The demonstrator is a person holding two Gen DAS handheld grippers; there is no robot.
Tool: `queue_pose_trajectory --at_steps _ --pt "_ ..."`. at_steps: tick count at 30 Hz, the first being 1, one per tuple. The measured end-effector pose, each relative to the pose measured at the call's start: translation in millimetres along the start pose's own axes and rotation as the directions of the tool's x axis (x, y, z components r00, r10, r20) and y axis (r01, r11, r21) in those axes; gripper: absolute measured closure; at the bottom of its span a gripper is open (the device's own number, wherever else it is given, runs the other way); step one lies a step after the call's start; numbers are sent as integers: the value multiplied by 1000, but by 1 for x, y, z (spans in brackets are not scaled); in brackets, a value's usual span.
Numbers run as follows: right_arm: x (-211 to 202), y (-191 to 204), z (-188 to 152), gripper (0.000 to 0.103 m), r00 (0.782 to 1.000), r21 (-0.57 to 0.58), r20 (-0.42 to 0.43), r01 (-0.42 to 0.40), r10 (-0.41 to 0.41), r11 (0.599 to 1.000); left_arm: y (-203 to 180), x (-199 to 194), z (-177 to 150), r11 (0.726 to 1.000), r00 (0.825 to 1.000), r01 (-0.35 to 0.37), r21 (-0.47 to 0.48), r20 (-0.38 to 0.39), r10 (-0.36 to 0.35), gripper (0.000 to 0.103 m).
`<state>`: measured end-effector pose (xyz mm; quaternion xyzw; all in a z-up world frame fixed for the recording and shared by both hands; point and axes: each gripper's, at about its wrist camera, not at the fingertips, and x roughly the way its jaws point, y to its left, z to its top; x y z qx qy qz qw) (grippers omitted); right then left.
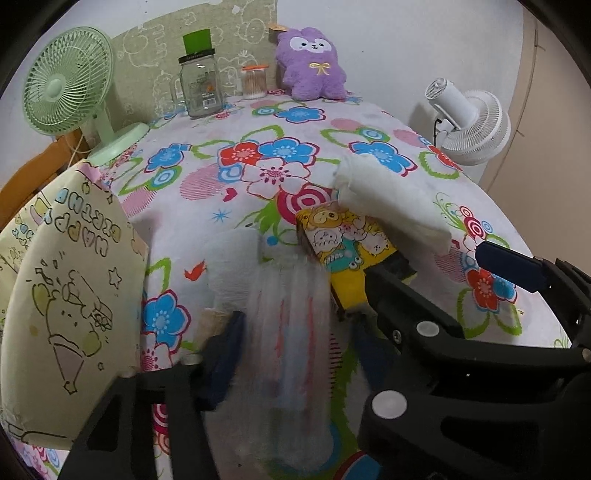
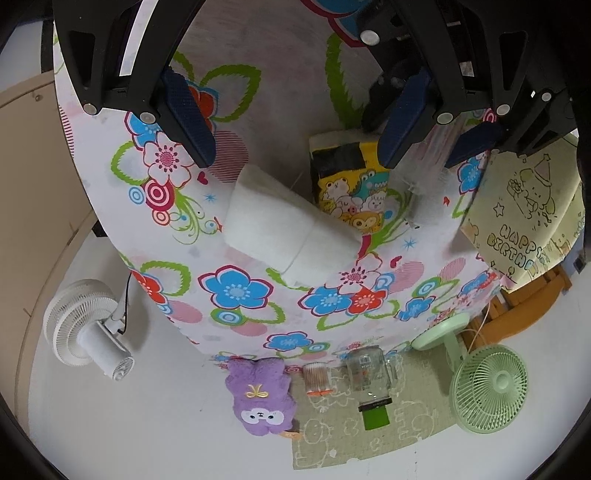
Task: Organize soft objects
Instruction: 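Move both tools back toward the white towel and clear tube packet on the table, then grasp the clear tube packet with the left tool while the right tool grasps the white towel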
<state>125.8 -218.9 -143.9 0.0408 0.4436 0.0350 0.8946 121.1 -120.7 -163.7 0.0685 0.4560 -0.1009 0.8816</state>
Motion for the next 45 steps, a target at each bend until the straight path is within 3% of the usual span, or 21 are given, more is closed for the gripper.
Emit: queue_pose_trajectory --at_steps 3,9,22,37,43,45 --pt "0 2 1 12 1000 -12 5 1 -1 1000 1 -1 1 1000 1000 8 4 -2 -8 67" --pt "-2 4 3 11 1000 -25 10 0 1 1000 0 -5 3 1000 1000 15 21 2 -15 75" --pt "-6 4 26 12 998 -31 61 -3 5 1000 0 -9 27 1000 998 -11 18 58 9 75" --pt "26 -4 48 12 999 -12 33 -7 7 1000 4 16 47 1000 999 -11 7 49 11 77" --pt "39 -4 49 26 999 4 -7 -41 41 999 4 18 48 1000 999 -3 5 44 3 77" --pt "40 -2 49 36 999 4 -8 -52 52 999 5 19 48 1000 999 1 1 42 -1 77"
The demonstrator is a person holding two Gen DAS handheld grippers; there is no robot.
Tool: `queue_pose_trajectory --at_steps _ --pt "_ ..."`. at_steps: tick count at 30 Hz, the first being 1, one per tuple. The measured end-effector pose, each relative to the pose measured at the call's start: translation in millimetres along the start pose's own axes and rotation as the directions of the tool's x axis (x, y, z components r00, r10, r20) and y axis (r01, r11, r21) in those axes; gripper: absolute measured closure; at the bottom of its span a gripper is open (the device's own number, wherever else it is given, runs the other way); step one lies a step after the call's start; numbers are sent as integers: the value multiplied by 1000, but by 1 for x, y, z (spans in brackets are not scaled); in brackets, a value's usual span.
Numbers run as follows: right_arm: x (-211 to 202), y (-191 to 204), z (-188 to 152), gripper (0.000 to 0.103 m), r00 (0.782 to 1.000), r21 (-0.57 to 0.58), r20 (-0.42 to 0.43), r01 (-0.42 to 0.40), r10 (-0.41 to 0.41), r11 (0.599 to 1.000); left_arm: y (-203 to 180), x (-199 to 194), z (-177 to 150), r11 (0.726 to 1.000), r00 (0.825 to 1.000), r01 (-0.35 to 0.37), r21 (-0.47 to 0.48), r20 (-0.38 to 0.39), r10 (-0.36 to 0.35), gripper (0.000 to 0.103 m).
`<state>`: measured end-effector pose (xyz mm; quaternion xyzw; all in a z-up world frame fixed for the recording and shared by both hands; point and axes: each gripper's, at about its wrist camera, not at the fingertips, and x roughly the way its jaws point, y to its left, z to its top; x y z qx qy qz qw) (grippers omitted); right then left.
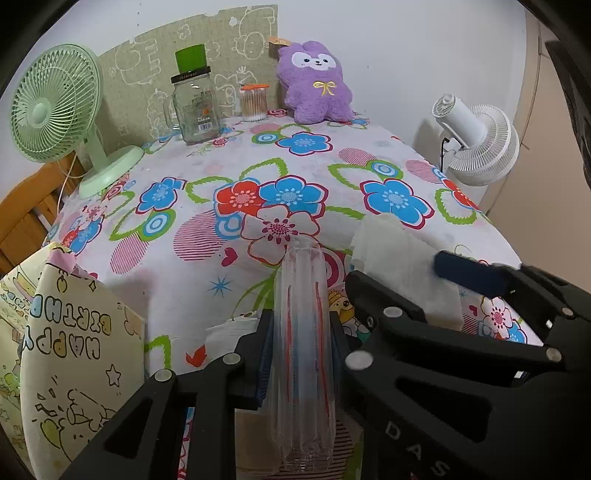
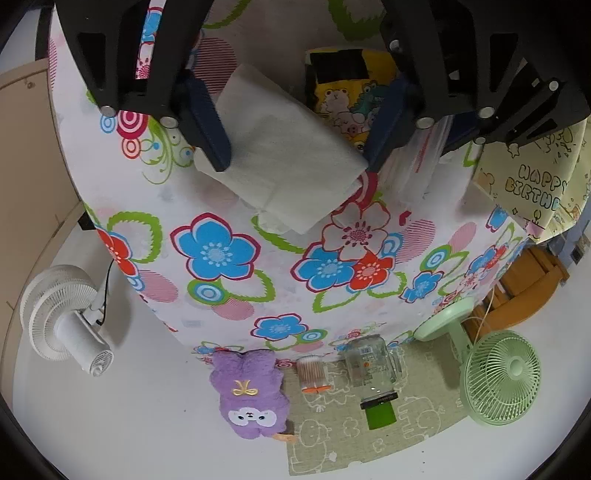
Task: Organize soft objects
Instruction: 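Grasp the clear tube packet with the left tool while the right tool grasps the white towel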
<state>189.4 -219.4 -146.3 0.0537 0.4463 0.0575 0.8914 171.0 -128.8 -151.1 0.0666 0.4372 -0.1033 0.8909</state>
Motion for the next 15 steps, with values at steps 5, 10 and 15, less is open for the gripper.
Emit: queue_pose_trajectory --at_steps 5,10,15 --pt "4 2 0 57 1000 1 -14 -16 16 1000 1 1 0 1000 1000 2 -1 -1 -2 77" --pt "3 2 -1 76 999 11 -26 -30 31 999 1 1 0 1000 1000 1 0 -1 -1 77" --pt "-3 1 -2 84 999 14 -24 -32 32 999 -1 -3 -1 1000 1000 5 9 5 -5 77"
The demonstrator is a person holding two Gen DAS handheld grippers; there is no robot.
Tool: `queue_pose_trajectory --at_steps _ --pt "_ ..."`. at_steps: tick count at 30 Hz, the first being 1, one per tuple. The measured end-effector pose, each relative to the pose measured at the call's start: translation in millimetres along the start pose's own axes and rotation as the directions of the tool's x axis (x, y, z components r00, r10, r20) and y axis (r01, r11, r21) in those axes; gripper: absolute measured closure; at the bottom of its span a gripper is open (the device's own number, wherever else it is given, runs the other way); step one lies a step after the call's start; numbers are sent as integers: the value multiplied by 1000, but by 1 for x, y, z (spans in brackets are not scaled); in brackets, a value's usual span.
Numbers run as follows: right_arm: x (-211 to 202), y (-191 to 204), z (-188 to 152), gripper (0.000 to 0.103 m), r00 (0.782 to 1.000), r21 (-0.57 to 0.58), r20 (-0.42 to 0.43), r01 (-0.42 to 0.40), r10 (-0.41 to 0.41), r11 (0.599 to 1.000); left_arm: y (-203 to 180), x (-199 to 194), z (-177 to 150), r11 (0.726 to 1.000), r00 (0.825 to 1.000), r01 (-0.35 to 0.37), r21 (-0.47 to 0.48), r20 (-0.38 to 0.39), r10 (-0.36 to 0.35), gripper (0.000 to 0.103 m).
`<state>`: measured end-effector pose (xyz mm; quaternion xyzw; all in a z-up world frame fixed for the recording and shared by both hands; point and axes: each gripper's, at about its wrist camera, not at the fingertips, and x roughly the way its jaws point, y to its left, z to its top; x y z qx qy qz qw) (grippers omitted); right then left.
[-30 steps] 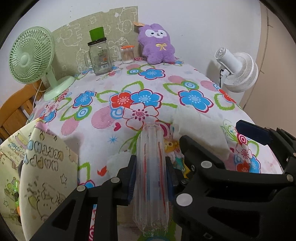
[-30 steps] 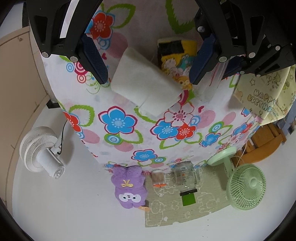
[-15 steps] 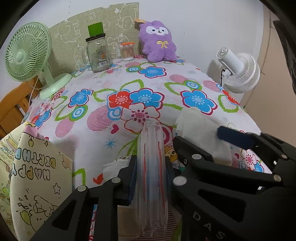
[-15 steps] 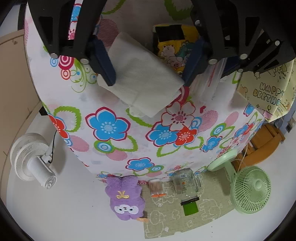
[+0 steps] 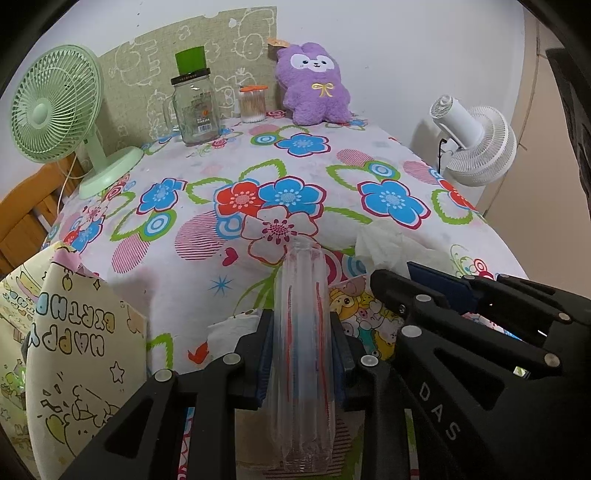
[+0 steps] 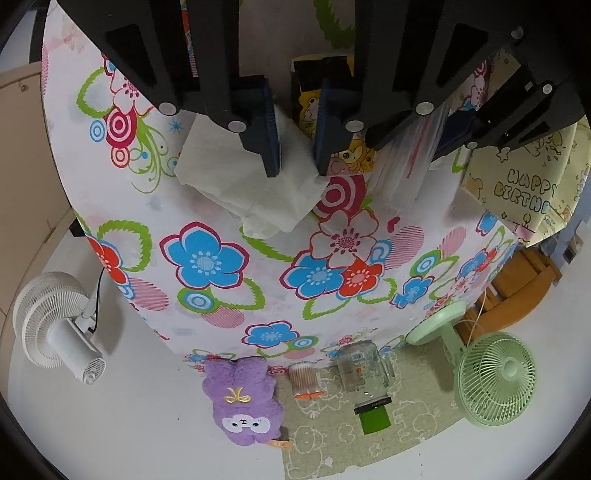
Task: Organize soft objects
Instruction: 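Grasp the clear tube packet with the left tool while the right tool grasps the white towel, then carry the clear tube packet and white towel in both tools over the fabric box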
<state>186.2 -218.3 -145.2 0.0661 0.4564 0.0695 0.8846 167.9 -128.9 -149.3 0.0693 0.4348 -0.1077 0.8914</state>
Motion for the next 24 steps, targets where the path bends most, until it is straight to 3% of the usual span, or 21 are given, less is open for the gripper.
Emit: queue_pose_trajectory --at_steps 24 --pt "-53 1 -16 88 997 20 74 31 -32 999 -12 -50 -11 999 997 21 37 78 -24 77"
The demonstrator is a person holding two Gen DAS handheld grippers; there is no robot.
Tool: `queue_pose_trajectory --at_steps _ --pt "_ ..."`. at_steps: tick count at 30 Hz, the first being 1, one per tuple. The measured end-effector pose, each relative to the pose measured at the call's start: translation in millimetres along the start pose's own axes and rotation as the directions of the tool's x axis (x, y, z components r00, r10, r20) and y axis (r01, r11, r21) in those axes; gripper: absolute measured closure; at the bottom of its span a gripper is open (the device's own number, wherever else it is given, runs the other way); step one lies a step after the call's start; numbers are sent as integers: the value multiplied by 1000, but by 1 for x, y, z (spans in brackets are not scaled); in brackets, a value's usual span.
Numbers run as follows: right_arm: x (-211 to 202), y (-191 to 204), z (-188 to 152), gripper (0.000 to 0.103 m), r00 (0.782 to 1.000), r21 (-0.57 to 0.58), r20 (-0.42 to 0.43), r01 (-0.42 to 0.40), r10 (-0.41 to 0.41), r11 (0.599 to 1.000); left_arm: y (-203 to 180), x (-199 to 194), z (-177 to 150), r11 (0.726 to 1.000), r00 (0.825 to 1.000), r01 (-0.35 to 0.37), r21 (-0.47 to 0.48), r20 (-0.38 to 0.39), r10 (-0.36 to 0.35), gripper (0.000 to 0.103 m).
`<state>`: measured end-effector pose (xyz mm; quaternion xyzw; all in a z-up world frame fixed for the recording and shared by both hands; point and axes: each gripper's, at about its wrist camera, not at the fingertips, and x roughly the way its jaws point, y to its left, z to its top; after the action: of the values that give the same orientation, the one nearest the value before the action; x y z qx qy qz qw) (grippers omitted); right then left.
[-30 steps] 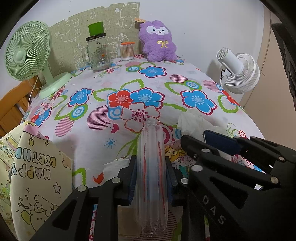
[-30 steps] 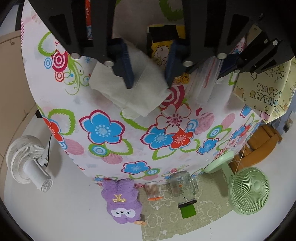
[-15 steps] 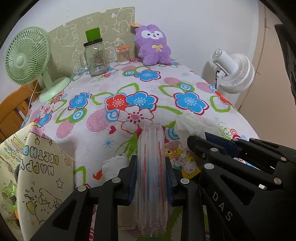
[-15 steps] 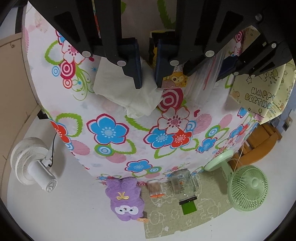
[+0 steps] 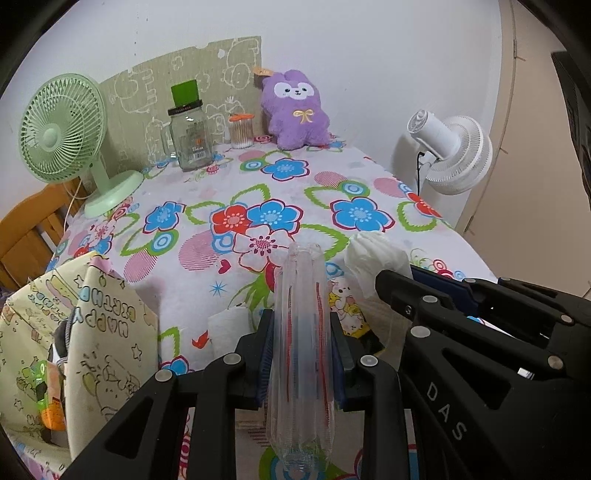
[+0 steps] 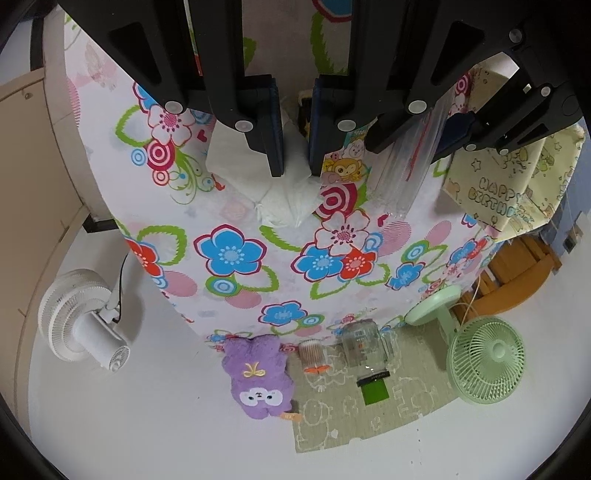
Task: Organize soft objects
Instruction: 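Carry the clear tube packet and white towel in both tools over the fabric box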
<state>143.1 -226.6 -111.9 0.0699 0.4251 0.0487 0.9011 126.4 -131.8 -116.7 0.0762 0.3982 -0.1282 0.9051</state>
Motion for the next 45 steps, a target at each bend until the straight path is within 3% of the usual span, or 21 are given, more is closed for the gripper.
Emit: queue_pose_trajectory --at_steps 29,45 --pt "-87 26 -11 88 992 4 123 37 -38 999 0 -84 -5 999 992 19 50 124 -25 77" --pt "-114 63 -5 88 985 -49 170 8 0 999 26 -120 -6 999 984 -23 28 177 18 77"
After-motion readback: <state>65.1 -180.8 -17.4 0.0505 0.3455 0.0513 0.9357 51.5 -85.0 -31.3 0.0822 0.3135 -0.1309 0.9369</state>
